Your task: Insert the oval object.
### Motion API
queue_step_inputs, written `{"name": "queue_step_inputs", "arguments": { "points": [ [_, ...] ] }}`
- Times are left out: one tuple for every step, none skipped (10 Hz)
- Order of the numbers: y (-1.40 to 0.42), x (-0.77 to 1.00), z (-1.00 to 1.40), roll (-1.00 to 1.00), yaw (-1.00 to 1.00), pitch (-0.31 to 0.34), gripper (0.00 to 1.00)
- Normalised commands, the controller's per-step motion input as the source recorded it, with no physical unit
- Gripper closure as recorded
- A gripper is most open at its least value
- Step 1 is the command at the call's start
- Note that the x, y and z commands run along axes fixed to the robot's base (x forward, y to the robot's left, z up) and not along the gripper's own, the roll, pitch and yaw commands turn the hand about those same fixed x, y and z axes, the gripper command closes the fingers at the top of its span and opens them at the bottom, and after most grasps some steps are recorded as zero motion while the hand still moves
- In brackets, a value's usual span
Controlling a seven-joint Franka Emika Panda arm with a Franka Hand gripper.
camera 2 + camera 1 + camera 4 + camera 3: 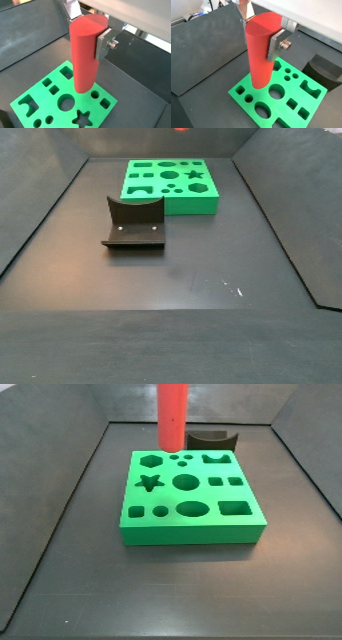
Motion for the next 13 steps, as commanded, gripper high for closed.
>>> {"name": "queue_step_inputs", "arguments": {
  "points": [
    [-0.21, 0.57, -0.45, 0.13, -0.53, -0.033, 1.00],
    [-0.21, 0.59, -0.45, 0.13, -0.51, -0.030, 1.00],
    [-0.21, 0.59, -0.45, 0.13, -0.51, -0.027, 1.00],
    [-0.19, 0.55, -0.42, 0.10, -0.55, -0.011, 1.00],
    [-0.10, 0.38, -0.34, 0.00, -0.71, 0.000, 1.00],
    [0.00, 0.25, -0.30, 0.00, -0.86, 0.000, 1.00],
    [0.00, 0.15, -0.26, -0.08, -0.96, 0.000, 1.00],
    [0.00, 0.11, -0.26, -0.07, -0.99, 0.000, 1.00],
    [0.00, 0.09, -0.28, -0.05, -0.99, 0.003, 1.00],
    [0.00, 0.12, -0.33, -0.04, -0.99, 0.000, 1.00],
    [0.00, 0.13, -0.34, -0.04, -0.97, 0.000, 1.00],
    [0.00, 0.11, -0.33, -0.03, -0.98, 0.000, 1.00],
    [0.00, 0.02, -0.24, 0.00, -1.00, 0.000, 1.00]
  ]
}}
